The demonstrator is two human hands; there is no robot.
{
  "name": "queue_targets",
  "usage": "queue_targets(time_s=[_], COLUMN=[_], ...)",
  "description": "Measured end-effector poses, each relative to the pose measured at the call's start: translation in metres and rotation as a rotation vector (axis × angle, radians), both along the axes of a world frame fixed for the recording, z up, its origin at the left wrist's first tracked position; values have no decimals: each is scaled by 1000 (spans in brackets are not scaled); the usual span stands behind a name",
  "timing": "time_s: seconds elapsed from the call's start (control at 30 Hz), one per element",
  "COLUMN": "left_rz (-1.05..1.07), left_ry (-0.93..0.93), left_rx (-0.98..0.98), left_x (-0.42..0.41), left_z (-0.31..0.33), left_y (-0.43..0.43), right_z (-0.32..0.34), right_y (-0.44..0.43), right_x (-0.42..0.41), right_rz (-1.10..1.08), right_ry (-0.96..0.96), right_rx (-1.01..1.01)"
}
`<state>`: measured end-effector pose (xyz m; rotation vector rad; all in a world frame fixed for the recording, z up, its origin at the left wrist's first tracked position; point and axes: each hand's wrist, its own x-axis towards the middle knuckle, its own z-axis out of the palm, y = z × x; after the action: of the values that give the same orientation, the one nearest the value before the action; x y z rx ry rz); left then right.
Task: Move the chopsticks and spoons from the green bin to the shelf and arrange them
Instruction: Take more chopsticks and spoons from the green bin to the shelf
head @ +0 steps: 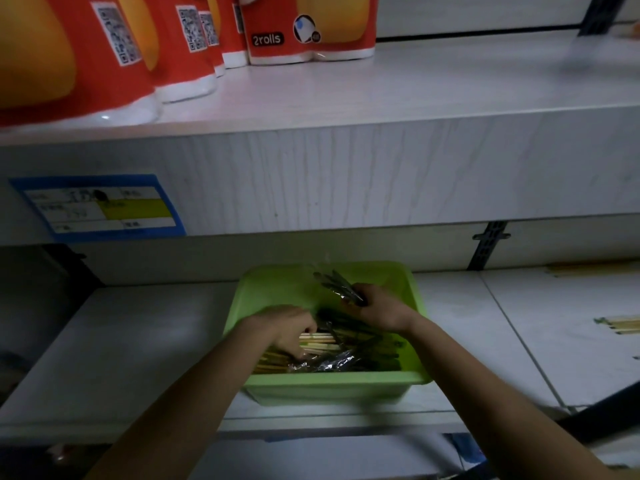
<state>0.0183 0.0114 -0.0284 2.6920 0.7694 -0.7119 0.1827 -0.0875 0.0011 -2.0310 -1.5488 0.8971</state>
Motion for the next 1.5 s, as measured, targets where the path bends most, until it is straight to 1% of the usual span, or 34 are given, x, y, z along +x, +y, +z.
queue_targets(time_s=[0.13,0.37,0.47,0.67,0.87,1.07,1.23,1.37,1.5], left_rz=[-131,-220,-207,-194,-108,-161,-124,-53,46], left_ry=[-27,-89,-87,-10,-70,-42,-75,-129,-203], left_rx=[84,124,116,116,71,181,183,112,-5], left_x=[6,7,8,9,3,-2,-8,-15,-19], left_z=[1,0,0,-4,4,12,28,40,54], left_y=[-4,-9,-9,-8,-2,-6,-1,4,6], right_z=[1,2,2,1,1,1,3,7,19], right_y=[-1,-1,-2,-1,-1,0,-2,-2,-8], right_x=[-1,-1,-1,-1,-1,-2,-2,-1,-1], right_rz=[-7,-4,3,-11,-14,-14,-15,-31,-81], right_ry=[-9,-34,-29,-27,-6,-14,1,4,48], right_rx=[-1,7,16,3,-7,-8,16,66,161])
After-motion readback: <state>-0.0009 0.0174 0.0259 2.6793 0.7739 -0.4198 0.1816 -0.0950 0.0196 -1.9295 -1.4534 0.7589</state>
